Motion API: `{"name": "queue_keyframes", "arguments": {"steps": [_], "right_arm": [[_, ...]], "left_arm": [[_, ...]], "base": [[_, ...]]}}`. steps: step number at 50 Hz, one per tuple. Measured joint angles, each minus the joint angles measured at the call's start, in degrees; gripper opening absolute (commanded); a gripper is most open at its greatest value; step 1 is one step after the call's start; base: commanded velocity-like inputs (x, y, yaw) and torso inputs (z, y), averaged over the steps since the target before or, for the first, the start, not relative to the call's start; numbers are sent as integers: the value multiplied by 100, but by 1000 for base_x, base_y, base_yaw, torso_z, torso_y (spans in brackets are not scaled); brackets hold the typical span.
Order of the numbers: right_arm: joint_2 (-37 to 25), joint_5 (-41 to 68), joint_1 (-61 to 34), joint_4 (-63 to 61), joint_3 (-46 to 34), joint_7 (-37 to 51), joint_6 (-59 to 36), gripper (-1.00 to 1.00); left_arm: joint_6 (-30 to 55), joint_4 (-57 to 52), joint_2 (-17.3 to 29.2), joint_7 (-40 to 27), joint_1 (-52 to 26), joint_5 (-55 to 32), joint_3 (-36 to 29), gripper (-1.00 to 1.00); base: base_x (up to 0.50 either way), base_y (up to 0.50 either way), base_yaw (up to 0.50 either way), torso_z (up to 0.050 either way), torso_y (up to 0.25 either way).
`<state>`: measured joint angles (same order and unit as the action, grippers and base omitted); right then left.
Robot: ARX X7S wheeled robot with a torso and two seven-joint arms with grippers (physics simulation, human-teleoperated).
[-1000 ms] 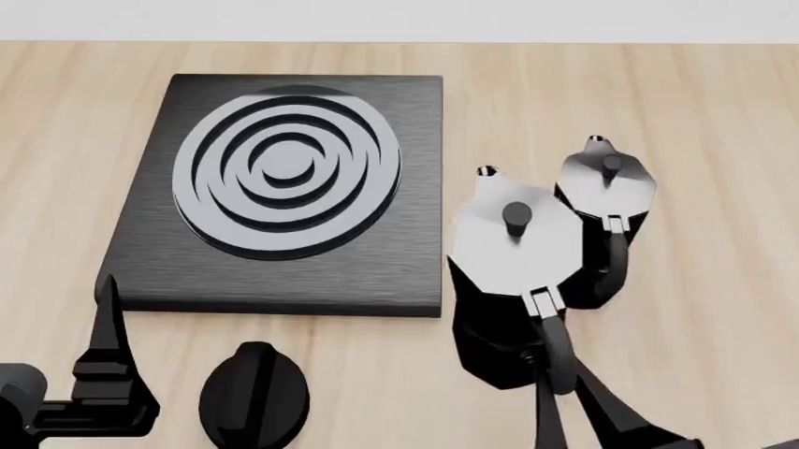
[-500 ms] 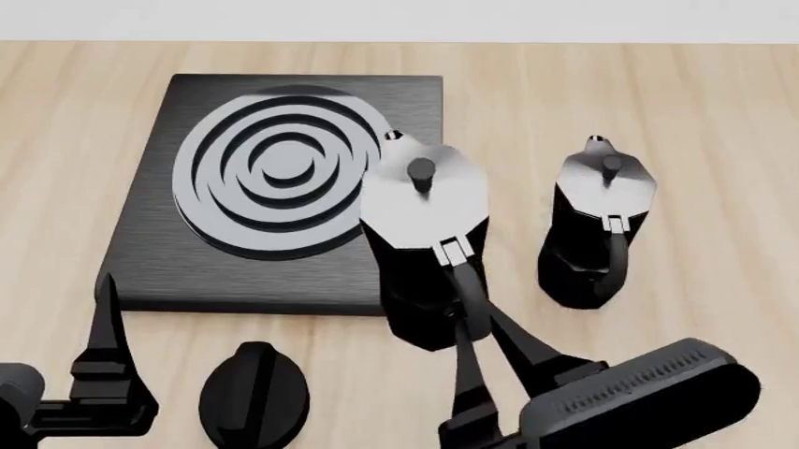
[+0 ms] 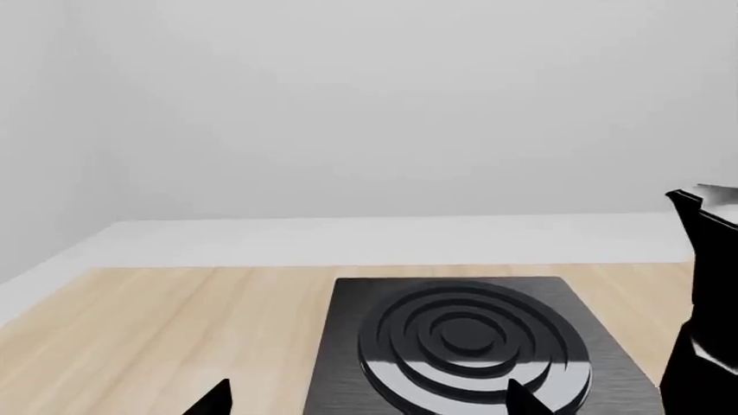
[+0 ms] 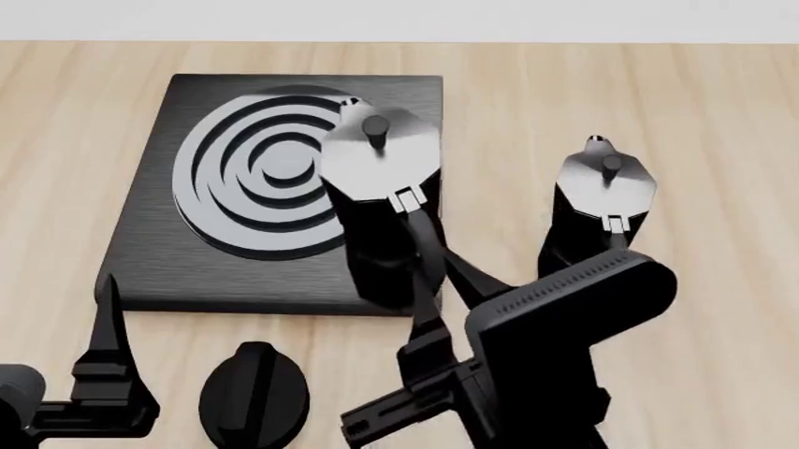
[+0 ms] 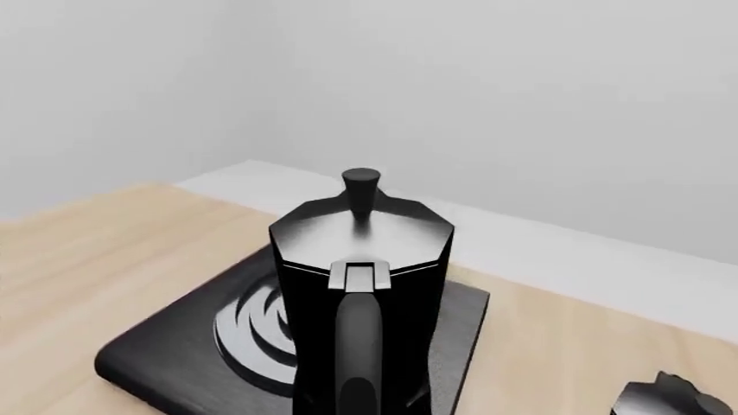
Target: Put the right moka pot on the stove.
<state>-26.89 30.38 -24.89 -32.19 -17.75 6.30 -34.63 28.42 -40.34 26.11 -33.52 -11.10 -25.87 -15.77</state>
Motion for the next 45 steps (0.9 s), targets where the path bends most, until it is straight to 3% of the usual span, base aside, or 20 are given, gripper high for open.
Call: {"name": "queue_keyframes", "arguments": {"steps": [45], "right_arm": [[916,-353,-1497,2023,-725,-513,324,-100]], "left_arm": [[-85,22,37,-3,8,-82,0,100]], "base": [[0,0,0,0,1]]}}
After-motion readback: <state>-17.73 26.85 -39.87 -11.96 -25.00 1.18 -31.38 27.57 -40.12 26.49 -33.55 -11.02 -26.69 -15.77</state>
